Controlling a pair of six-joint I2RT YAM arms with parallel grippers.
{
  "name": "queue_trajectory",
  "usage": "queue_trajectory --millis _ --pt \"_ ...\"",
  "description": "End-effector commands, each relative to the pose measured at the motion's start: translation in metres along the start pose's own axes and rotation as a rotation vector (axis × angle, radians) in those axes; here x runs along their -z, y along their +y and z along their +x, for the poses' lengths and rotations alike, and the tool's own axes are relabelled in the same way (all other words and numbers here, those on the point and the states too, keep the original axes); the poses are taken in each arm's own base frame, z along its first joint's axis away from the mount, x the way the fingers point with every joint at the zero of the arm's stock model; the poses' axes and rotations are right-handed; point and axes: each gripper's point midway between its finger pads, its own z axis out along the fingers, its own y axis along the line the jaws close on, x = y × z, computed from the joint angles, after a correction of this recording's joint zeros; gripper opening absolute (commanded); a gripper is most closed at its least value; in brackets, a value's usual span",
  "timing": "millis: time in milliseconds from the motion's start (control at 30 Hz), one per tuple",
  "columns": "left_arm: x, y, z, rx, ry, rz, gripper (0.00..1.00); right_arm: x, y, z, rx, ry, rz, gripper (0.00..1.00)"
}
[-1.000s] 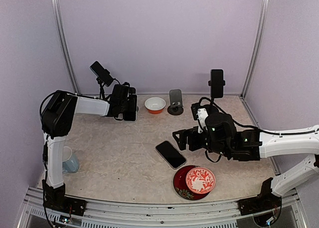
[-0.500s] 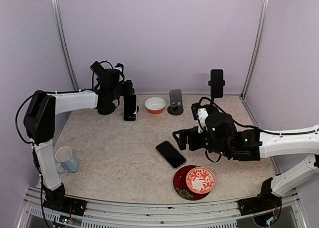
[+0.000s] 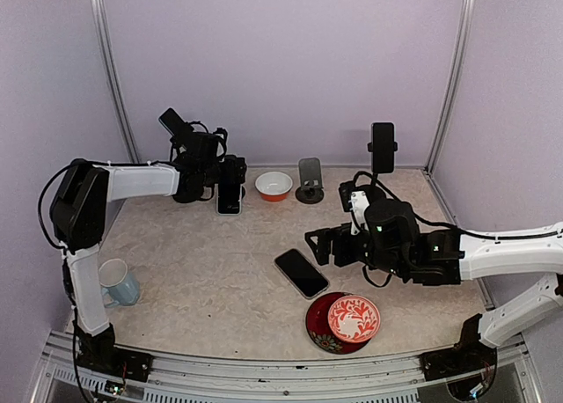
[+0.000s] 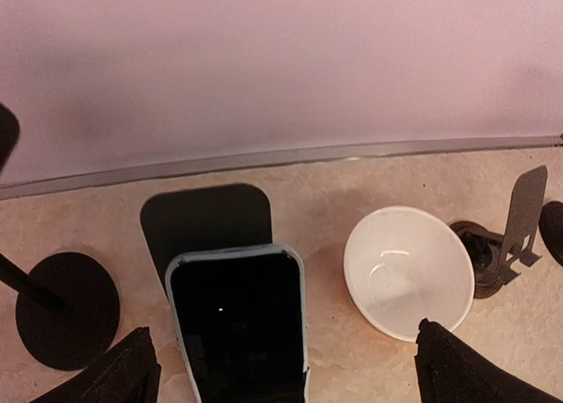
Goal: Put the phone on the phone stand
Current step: Pick up the phone from the center of the board.
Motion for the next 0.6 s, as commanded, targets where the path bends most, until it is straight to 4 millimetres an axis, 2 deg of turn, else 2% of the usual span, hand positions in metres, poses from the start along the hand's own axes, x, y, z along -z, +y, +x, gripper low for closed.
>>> queue_trajectory --millis 0,100,333,467,567 --pt "-0.015 -0.013 0.040 -0.009 0.148 0.084 0.99 0.004 -0.002 -0.006 -0.024 -0.032 -0.016 1.00" --pt "-0.026 -0.015 0.055 -0.023 0.200 0.093 0.99 0.004 -0.002 -0.004 -0.025 -0.031 -0.020 1.00" --pt "-0.042 -0.009 0.070 -0.043 0.232 0.058 0.99 0.014 -0.008 -0.006 -0.029 -0.050 -0.015 1.00" --pt "-0.047 -0.002 0.080 -0.044 0.238 0.010 0.99 0.018 -0.012 -0.006 -0.034 -0.060 -0.008 1.00" --pt "-0.044 -0.003 0.083 -0.039 0.232 0.001 0.99 0.018 -0.014 -0.004 -0.035 -0.057 -0.005 1.00"
